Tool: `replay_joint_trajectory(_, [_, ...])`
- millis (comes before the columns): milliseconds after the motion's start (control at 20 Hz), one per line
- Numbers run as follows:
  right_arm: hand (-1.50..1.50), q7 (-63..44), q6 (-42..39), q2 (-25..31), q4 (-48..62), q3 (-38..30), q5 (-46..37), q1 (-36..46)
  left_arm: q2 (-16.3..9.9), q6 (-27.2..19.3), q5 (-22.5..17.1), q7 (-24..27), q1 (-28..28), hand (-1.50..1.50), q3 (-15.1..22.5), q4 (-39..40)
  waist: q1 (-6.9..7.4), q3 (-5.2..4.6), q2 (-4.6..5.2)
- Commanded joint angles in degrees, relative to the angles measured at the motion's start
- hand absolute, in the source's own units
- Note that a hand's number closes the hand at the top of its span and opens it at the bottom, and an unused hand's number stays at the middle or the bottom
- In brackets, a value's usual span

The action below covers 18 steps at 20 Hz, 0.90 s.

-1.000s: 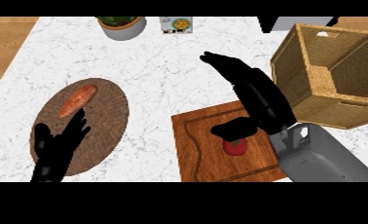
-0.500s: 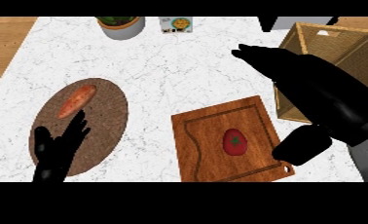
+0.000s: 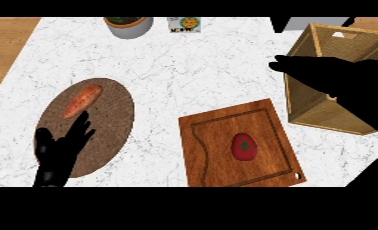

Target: Pick the tomato from the cutting board and place it in the basket

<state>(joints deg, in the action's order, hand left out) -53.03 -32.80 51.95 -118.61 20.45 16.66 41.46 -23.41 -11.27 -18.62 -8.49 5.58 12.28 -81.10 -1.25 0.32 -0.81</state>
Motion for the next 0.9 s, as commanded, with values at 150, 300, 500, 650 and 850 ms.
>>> replay_joint_trajectory(150, [-1.50, -6.69, -0.40, 1.59, -5.81, -1.34, 2.86, -4.64, 0.03, 1.67, 0.41, -3.36, -0.36, 0.00, -0.31, 3.25, 0.71, -0.36, 0.66])
replay_joint_trajectory(300, [-1.50, -5.13, 2.79, -3.44, -3.53, 1.43, -4.18, -5.56, 2.06, 2.23, 1.83, 0.26, 2.09, 0.00, 1.18, 3.46, 1.46, -0.36, 0.82])
replay_joint_trajectory(500, [-1.50, -1.99, 4.28, -6.04, -7.71, 4.12, -11.16, -13.83, 1.90, 0.28, 2.56, -4.40, -0.27, 0.00, 0.05, 2.51, 0.99, -0.29, 0.79])
replay_joint_trajectory(650, [-1.50, -0.86, 4.53, -8.59, -7.05, 4.42, -15.36, -14.71, 1.41, 1.77, 2.68, -4.48, 0.57, 0.00, -0.28, 2.41, 1.19, -0.30, 0.80])
replay_joint_trajectory(850, [-1.50, 0.74, 5.73, -14.45, -1.48, 11.33, -25.20, -15.05, 1.50, 1.87, 3.31, -4.43, 0.65, 0.00, -0.80, 1.92, 1.69, -0.30, 0.87])
